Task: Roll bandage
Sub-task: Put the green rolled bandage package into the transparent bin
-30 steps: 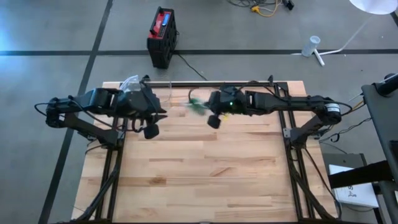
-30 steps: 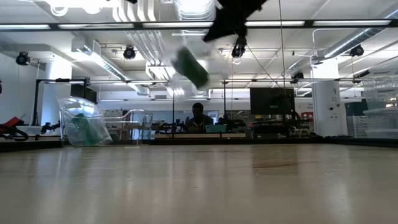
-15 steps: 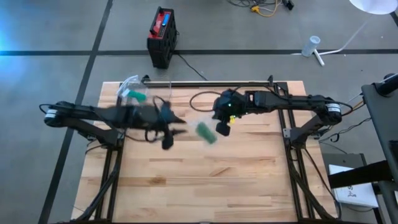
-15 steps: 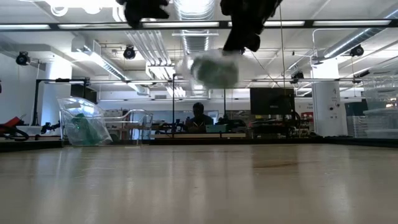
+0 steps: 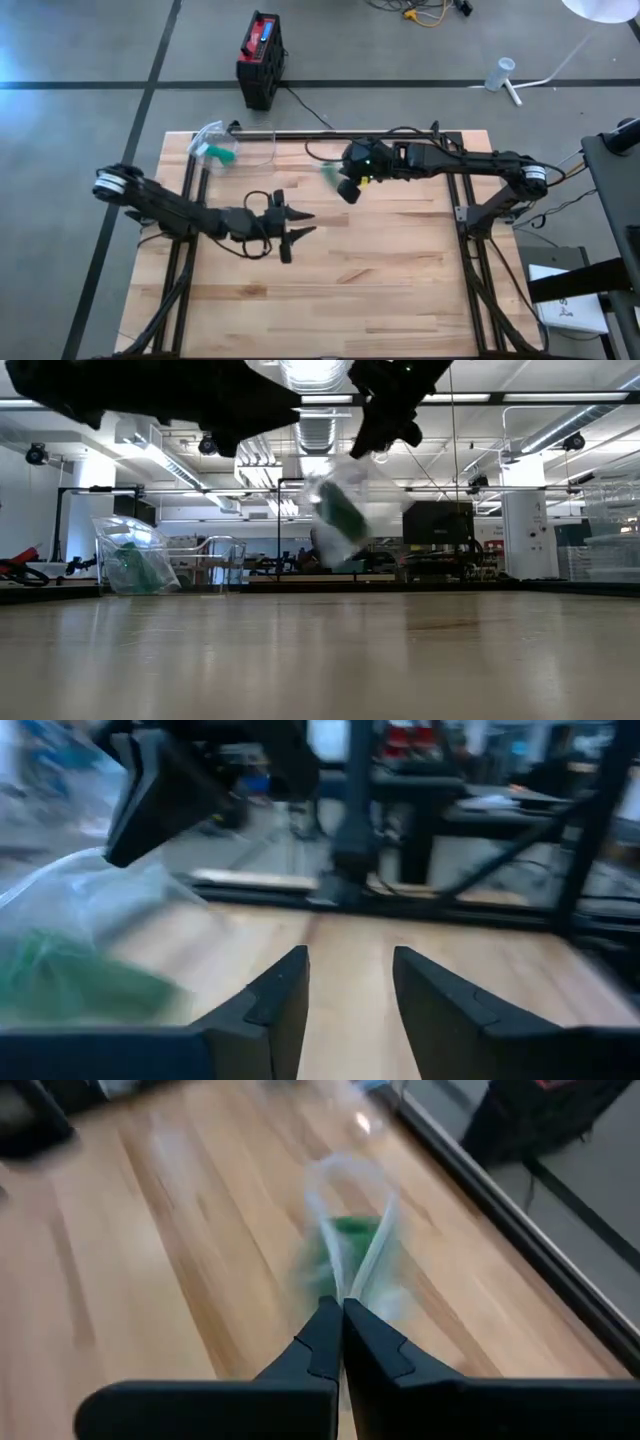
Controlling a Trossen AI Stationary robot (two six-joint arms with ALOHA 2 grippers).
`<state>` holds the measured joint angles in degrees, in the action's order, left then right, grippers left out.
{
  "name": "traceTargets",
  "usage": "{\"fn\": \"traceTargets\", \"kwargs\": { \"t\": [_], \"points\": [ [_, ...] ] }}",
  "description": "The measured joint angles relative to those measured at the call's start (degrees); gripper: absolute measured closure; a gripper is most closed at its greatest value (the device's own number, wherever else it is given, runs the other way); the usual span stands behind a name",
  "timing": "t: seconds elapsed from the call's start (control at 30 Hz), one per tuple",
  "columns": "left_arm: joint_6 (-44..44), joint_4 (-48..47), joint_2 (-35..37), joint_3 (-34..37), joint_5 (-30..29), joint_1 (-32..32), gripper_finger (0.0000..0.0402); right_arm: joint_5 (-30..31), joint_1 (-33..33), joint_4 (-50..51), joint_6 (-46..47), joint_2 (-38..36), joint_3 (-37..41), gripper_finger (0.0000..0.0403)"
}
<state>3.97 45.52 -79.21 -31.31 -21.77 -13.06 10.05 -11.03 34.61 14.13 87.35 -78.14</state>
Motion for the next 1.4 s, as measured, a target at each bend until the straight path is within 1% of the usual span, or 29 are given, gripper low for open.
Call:
{"fn": "traceTargets", "kwargs": {
  "t": [0.07,0.13,0.23,0.27,0.33,0.43,0.5,0.63,0.7,0.77,0.83,0.93,0.97,1.03,1.07,1.1,1.13,1.23,1.4],
  "points": [
    [-2.35,5.63,-3.57,0.09,-3.79,0.05,0.0268,-0.07,0.0,-3.98,2.03,0.0,0.62,0.0403],
    [-3.71,8.92,-6.85,-0.54,-9.32,0.06,0.0275,-0.04,0.01,-9.51,5.19,0.0,1.93,0.0403],
    [-4.0,8.91,-10.08,-1.22,-19.63,0.07,0.0285,0.22,0.74,-18.72,11.32,0.0,5.31,0.0403],
    [-3.99,8.84,-10.9,-1.23,-22.17,-0.01,0.0286,0.48,1.21,-22.82,13.81,0.0,6.86,0.0403],
    [-4.12,8.68,-11.66,-0.1,-25.32,-0.11,0.0287,1.41,2.44,-30.89,18.19,0.0,10.48,0.0403],
    [-4.01,8.79,-11.63,2.33,-26.72,-0.31,0.0288,5.7,3.76,-40.36,24.67,0.01,15.72,0.0403],
    [-3.13,9.16,-11.66,4.23,-26.69,-0.32,0.0288,9.84,3.98,-45.96,28.58,0.07,18.73,0.0403],
    [0.71,10.69,-13.38,5.55,-24.88,0.96,0.0281,16.73,4.42,-55.97,34.29,0.78,22.79,0.0403],
    [1.06,12.4,-14.98,5.09,-23.98,1.72,0.0272,19.44,4.5,-57.01,35.44,0.9,23.69,0.0403],
    [-1.01,13.07,-16.43,3.94,-23.98,2.39,0.0257,22.28,4.41,-57.64,36.05,1.13,23.77,0.0403],
    [-6.67,13.49,-18.21,1.86,-23.83,2.94,0.024,23.62,4.33,-57.98,37.56,1.66,23.78,0.0403],
    [-20.66,11.9,-21.74,-1.59,-24.82,3.36,0.0213,23.55,4.22,-57.99,39.26,2.19,23.79,0.0403],
    [-25.87,11.39,-23.22,-2.94,-27.12,3.43,0.0205,23.1,4.2,-58.24,39.34,2.42,23.41,0.0403],
    [-34.75,11.52,-26.24,-5.96,-35.05,3.81,0.0198,21.96,4.11,-57.86,39.52,2.49,23.36,0.0403],
    [-38.16,11.92,-27.6,-7.51,-37.93,4.3,0.0197,21.56,4.12,-57.98,40.13,2.51,23.36,0.0403],
    [-40.85,12.02,-28.54,-8.72,-38.82,4.78,0.0197,21.51,4.11,-58.01,40.78,2.51,23.36,0.0403],
    [-42.37,11.94,-29.38,-9.72,-38.66,5.22,0.0198,21.55,4.1,-58.1,41.63,2.51,23.36,0.0403],
    [-42.91,12.05,-31.89,-12.8,-34.85,6.14,0.0206,21.5,3.87,-58.17,42.99,2.51,23.38,0.0403],
    [-42.33,12.74,-33.25,-15.33,-34.37,7.84,0.0224,21.5,3.87,-58.77,44.43,2.49,23.38,0.0403]
  ]
}}
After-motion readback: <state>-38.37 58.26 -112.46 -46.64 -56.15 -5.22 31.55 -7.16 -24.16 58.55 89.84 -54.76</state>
